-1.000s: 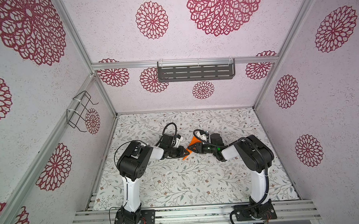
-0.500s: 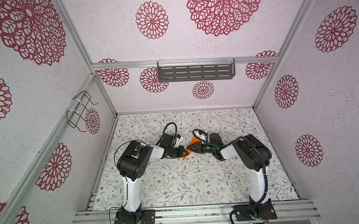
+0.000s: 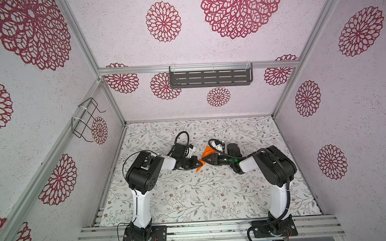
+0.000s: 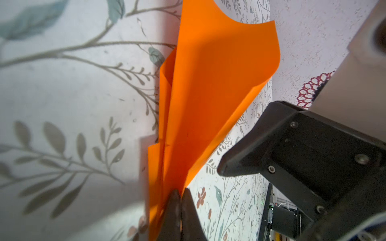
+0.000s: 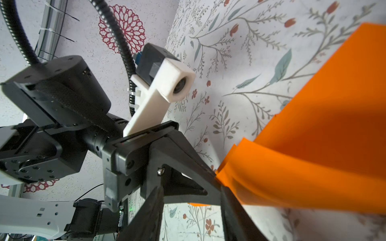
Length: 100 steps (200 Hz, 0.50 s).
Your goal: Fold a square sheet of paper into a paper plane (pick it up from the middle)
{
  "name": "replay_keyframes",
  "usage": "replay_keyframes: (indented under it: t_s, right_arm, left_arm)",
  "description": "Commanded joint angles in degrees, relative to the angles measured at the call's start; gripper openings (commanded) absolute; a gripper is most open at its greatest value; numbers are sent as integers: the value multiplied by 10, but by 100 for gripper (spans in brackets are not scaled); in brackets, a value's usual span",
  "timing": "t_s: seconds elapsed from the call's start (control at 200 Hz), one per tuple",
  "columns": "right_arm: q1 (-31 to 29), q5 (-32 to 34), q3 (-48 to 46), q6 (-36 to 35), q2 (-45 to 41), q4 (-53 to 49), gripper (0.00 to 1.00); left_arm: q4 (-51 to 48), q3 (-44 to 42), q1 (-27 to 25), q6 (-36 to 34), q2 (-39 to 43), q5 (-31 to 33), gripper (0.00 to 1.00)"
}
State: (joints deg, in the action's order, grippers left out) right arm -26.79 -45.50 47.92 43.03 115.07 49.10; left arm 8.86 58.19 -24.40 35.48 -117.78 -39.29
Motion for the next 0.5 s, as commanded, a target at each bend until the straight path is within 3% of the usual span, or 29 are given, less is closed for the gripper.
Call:
replay_keyframes:
  t_s: [0.0, 0.495]
  right_arm:
    - [2, -16, 10, -16, 5, 17, 46]
    - [2, -36, 55, 0, 58, 16, 44]
  left_arm:
    - [-64, -13, 17, 15, -43, 67, 1]
    - [-90, 1, 25, 37, -65, 46, 1]
